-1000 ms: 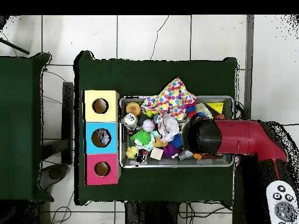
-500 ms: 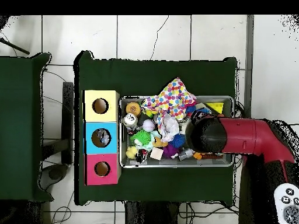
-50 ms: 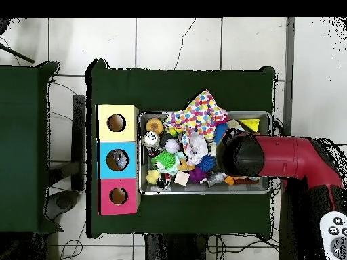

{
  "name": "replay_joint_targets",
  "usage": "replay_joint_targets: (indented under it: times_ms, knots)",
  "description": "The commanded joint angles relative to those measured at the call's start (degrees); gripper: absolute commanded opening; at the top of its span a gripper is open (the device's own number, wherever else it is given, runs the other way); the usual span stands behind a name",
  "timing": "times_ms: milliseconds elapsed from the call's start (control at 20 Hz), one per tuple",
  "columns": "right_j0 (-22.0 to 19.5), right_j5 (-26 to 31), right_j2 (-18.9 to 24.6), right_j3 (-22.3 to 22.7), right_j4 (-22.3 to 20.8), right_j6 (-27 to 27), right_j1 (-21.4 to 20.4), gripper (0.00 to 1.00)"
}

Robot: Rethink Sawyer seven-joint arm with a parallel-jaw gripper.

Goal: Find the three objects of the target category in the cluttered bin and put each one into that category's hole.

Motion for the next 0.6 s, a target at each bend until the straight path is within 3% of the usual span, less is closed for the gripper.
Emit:
replay_joint_targets:
  times_ms: [50, 600]
  knots:
    - [-0.9, -1.0, 4.3, 3.3, -2.9, -12.0, 0.8, 1.0]
    - [-0.2, -4.5, 3.1, 5.4, -5.1, -8.7, 1.3, 1.0]
